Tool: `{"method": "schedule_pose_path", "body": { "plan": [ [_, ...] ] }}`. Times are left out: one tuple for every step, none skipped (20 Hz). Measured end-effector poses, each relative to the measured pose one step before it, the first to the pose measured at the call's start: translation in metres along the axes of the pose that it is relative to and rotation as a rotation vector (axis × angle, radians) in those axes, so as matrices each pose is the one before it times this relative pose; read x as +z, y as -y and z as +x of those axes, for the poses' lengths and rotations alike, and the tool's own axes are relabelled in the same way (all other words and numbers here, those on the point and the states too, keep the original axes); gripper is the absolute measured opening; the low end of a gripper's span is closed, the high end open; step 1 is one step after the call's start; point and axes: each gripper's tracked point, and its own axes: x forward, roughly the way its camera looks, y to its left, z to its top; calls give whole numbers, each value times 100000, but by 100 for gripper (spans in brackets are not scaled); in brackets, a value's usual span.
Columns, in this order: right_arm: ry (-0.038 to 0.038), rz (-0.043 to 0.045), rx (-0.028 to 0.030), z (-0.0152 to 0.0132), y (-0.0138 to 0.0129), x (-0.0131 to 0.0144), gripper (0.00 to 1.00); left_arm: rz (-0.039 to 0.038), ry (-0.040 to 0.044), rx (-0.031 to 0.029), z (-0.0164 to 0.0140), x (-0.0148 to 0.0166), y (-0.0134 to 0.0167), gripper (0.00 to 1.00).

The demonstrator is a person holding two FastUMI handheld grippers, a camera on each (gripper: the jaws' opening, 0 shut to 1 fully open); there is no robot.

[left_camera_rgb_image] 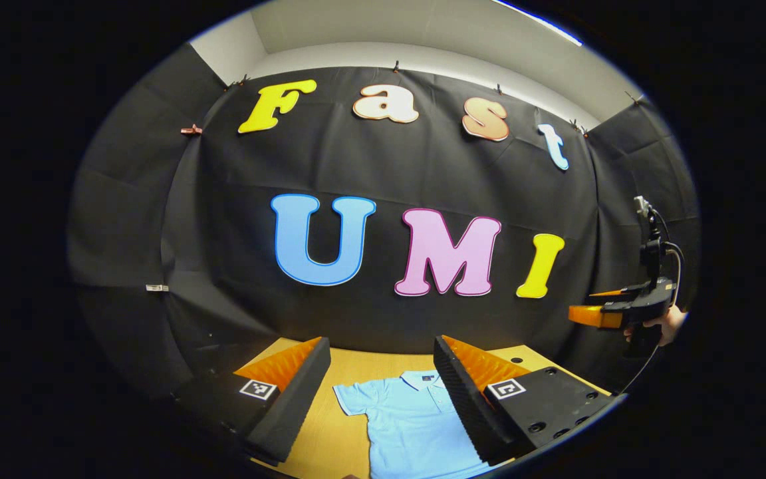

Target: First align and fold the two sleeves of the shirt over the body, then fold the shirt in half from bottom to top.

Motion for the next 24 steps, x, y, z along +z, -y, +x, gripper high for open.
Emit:
{"method": "schedule_pose_path", "body": {
  "plan": [
    [-2428, 161, 1375, 1904, 685, -1075, 97, 293, -453, 1371, 834, 14, 524, 99],
    [-2474, -255, 1040, 1866, 833, -1082, 97, 240, -413, 1100, 802, -240, 618, 99],
    [-2233, -253, 864, 1994, 820, -1177, 97, 206, 204, 533, 913, 61, 734, 99],
    [-2422, 197, 623, 1969, 878, -1140, 98, 498, -272, 423, 978, -108, 676, 99],
    [-2520, 706, 972, 1904, 851, -1208, 97, 947, -1046, 730, 975, -305, 643, 99],
    [-2565, 907, 772, 1965, 912, -1384, 97, 1213, -1226, 689, 1003, -485, 634, 99],
    [-3062, 882, 214, 1880, 911, -1591, 98, 953, -1892, 1279, 856, -353, 524, 99],
    [-3567, 1099, 1199, 1968, 877, -1922, 97, -18, -1733, 1231, 744, -473, 536, 99],
    [-4392, 1190, 1681, 1837, 643, -2197, 98, -995, -728, 342, 653, -54, 742, 99],
    [-3844, 1077, 1137, 1650, 698, -2013, 98, -1153, -689, 779, 816, -355, 716, 99],
    [-2801, 504, 406, 1737, 983, -1831, 98, -858, -882, 1726, 799, -266, 428, 99],
    [-2514, 181, -54, 1719, 971, -1853, 98, -364, -1192, 2063, 579, -468, 442, 99],
    [-3393, 476, -334, 1832, 882, -1814, 98, 656, -1616, 1950, 593, -273, 472, 99],
    [-2636, 1063, 294, 1337, 622, -1350, 98, 1330, -1250, 1956, 394, -218, 377, 99],
    [-2962, 1833, 588, 1307, 625, -1367, 98, 1297, -66, 1087, 322, 243, 392, 99],
    [-2878, 1982, 535, 1020, 551, -1287, 98, 1060, 128, -69, 416, 107, 653, 99],
    [-2687, 1892, 194, 955, 526, -1208, 98, 1138, -495, 57, 329, 48, 497, 99],
    [-2386, 1953, 419, 799, 402, -956, 98, 1076, -488, 444, 254, -178, 251, 99],
    [-1914, 1877, 328, 631, 134, -822, 98, 732, -654, 486, 273, -101, 336, 99],
    [-2161, 2025, 488, 518, 194, -715, 99, 290, -906, 120, 221, -479, 324, 99],
    [-2650, 2474, 845, 515, 17, -743, 100, 340, -1091, -183, 251, -242, 469, 99],
    [-4905, 3543, -8, 45, -71, -1091, 99, 622, -859, -435, 384, -143, 613, 99],
    [2941, -125, -1125, 329, 287, 602, 98, 848, -297, -490, 261, 10, 502, 99],
    [-1987, 1174, 1318, 9, -492, -266, 89, 763, 47, -714, 174, -137, 511, 99]
  ]
}}
